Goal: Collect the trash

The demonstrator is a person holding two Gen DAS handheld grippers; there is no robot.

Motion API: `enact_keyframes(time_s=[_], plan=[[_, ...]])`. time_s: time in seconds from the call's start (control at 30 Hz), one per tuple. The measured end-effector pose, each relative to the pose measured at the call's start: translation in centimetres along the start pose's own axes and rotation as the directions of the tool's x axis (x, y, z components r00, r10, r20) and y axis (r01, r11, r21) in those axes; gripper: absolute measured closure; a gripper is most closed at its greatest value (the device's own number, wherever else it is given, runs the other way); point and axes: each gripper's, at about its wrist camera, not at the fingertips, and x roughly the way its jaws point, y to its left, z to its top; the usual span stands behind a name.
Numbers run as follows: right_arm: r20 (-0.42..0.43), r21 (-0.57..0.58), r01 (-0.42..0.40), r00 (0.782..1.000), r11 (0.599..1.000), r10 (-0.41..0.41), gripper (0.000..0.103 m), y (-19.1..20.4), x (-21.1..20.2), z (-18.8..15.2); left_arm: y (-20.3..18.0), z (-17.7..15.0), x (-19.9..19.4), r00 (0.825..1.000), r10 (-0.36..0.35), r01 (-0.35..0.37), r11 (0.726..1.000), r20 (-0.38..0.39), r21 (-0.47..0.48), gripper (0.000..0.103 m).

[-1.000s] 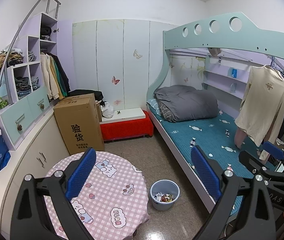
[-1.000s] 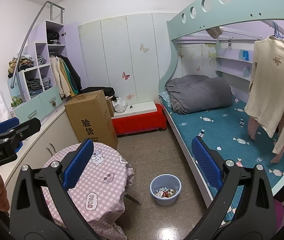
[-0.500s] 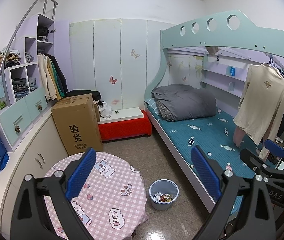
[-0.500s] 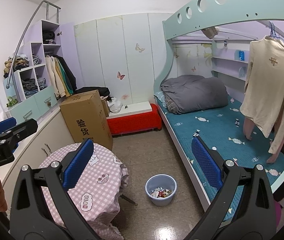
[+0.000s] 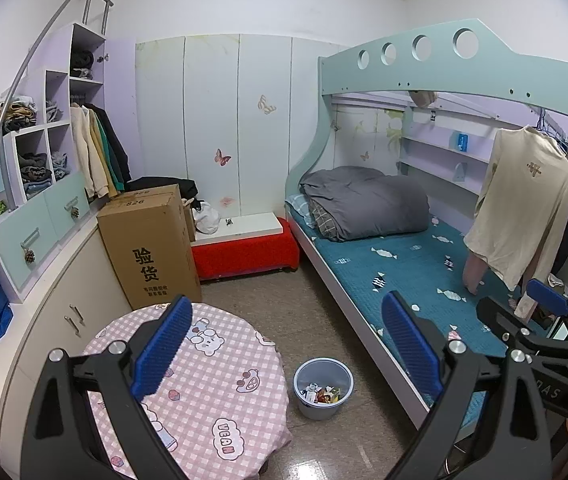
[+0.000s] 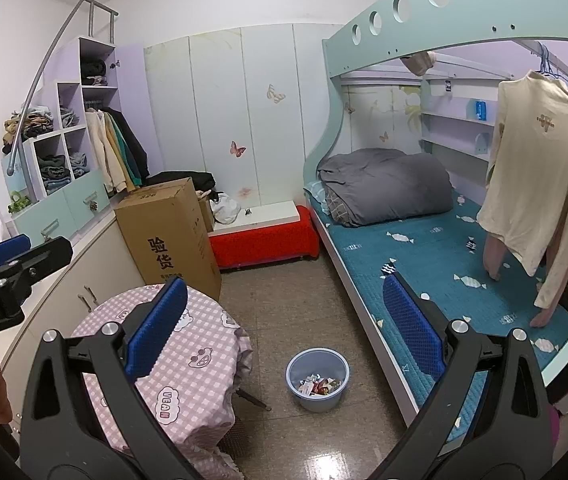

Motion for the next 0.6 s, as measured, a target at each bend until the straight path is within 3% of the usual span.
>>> enact_keyframes(time_s=[0.6], plan=[[-0.033,0.015,-0.016,0.999,1.0,0.016,0.007,-0.3,2.7,0.1,1.1,0.3,1.7,1.0,-0.002,0.002,1.0,-0.008,-0.027,0.009]])
